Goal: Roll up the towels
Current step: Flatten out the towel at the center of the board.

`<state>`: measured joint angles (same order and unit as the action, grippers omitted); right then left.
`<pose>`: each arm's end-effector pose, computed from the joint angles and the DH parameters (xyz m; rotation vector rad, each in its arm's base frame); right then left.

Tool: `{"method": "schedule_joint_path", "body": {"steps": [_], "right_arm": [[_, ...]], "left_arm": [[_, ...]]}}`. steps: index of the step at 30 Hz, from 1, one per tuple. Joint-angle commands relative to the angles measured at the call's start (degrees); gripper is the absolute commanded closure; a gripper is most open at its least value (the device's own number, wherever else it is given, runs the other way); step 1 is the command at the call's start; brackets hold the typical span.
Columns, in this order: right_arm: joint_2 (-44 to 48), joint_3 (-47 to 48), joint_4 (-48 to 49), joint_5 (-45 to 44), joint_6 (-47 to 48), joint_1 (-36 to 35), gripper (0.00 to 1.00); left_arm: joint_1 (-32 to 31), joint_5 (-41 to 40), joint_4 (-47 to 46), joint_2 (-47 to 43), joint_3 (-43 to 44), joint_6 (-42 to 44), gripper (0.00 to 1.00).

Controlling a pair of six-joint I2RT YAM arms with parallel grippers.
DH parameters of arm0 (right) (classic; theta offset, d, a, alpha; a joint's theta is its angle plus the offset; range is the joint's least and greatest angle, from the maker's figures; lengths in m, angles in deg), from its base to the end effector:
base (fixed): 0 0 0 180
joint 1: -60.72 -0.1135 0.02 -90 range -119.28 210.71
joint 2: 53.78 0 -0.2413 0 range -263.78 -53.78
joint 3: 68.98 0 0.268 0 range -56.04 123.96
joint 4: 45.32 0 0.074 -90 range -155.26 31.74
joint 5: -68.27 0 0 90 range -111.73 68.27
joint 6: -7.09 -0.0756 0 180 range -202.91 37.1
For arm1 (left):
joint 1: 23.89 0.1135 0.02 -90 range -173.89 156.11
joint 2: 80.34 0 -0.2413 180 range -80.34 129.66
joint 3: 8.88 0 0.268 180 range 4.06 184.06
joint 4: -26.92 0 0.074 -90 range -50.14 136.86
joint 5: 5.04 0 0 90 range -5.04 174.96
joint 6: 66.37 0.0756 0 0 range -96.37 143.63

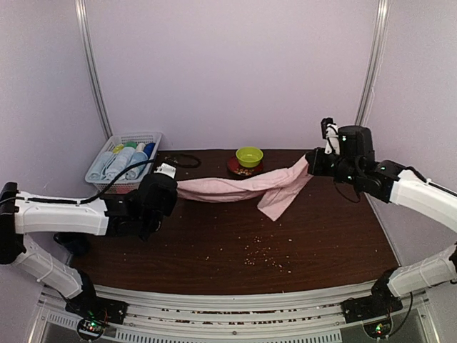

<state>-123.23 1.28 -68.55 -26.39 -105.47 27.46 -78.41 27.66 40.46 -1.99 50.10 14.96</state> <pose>0.2888 0.1821 0.2863 -0.1324 1.9986 0.5552 0.2378 -0.2241 0.1985 0.2089 1.8699 0.3253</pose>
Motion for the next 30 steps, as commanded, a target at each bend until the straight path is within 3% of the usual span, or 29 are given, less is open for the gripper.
{"method": "schedule_joint_path", "body": {"steps": [1,5,13,17,22,28,30], "right_arm": [[0.96,-0.02,-1.49,-9.74,-2.43,-5.98,1.00],[-5.67,0.92,-0.64,-9.85,-2.95,-9.79,1.00],[-23.05,4.39,0.10,-4.67,-2.72,-12.04,0.99],[-25.42,6.68,-4.08,-0.70,2.57,-13.97,0.75],[-20.81,7.56,-10.11,0.07,12.78,-14.56,0.46],[-15.33,8.40,-14.33,-8.58,23.76,-13.46,0.22],[-15.30,8.69,-14.73,-5.82,23.88,-9.69,0.18]], "left_arm": [[-4.03,-10.41,1.15,-6.43,2.29,1.17,1.00],[-4.63,-12.14,1.50,-5.54,0.57,1.14,1.00],[-4.63,-15.17,3.97,6.62,1.27,0.55,1.00],[-4.67,-16.48,5.10,10.27,1.92,0.92,1.00],[-4.44,-14.53,0.38,9.14,-1.03,3.37,1.00],[-3.04,-10.56,-7.68,6.91,-5.76,8.04,1.00],[-2.61,-9.04,-9.60,6.53,-7.04,8.59,1.00]]}}
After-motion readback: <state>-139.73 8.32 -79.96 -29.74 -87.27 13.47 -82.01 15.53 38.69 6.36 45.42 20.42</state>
